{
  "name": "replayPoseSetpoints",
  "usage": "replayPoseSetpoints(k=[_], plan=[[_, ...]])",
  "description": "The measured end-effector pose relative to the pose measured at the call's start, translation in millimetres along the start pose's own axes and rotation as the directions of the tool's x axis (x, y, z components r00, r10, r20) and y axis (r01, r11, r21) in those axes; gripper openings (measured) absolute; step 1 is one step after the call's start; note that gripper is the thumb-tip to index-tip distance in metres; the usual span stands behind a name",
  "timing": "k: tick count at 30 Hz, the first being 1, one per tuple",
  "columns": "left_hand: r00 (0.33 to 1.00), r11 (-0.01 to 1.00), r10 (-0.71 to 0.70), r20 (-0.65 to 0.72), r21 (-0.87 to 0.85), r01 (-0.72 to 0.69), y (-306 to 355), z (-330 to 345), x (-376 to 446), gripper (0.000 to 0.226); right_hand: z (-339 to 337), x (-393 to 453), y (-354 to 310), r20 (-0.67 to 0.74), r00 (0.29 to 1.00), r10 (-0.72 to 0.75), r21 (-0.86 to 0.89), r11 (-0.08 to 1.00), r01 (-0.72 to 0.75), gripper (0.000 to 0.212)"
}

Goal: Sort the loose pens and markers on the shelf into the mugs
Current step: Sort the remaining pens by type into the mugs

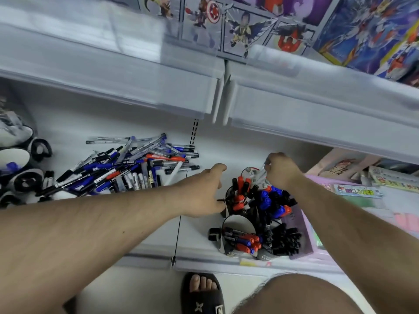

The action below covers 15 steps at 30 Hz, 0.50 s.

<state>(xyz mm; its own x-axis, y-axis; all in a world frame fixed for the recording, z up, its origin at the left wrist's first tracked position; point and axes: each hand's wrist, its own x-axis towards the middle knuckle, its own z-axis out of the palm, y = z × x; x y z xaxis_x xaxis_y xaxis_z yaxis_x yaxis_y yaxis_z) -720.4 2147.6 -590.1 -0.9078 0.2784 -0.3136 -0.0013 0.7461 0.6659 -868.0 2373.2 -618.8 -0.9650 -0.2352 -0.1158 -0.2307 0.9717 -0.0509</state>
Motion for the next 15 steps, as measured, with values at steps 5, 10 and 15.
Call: replayPoseSetpoints(k=[5, 10, 15], plan=[[0.999, 0.999, -0.048, 0.013, 0.007, 0.048, -12.3, -3.9, -5.5, 0.088, 25.1, 13.0, -6.1, 0.031, 0.999, -0.007, 0.028, 1.000, 0.006, 0.035], [0.995, 0.995, -0.095, 0.034, 0.013, 0.095, -27.3, -6.6, -6.8, 0.087, 58.8, 13.4, -11.9, 0.136, 0.984, 0.118, -0.092, 0.990, -0.106, 0.065], [0.990, 0.991, -0.132, 0.043, 0.005, 0.132, -37.5, -7.4, -5.8, 0.086, 62.2, 17.8, -13.1, 0.222, 0.967, 0.122, -0.052, 0.992, -0.114, 0.076]])
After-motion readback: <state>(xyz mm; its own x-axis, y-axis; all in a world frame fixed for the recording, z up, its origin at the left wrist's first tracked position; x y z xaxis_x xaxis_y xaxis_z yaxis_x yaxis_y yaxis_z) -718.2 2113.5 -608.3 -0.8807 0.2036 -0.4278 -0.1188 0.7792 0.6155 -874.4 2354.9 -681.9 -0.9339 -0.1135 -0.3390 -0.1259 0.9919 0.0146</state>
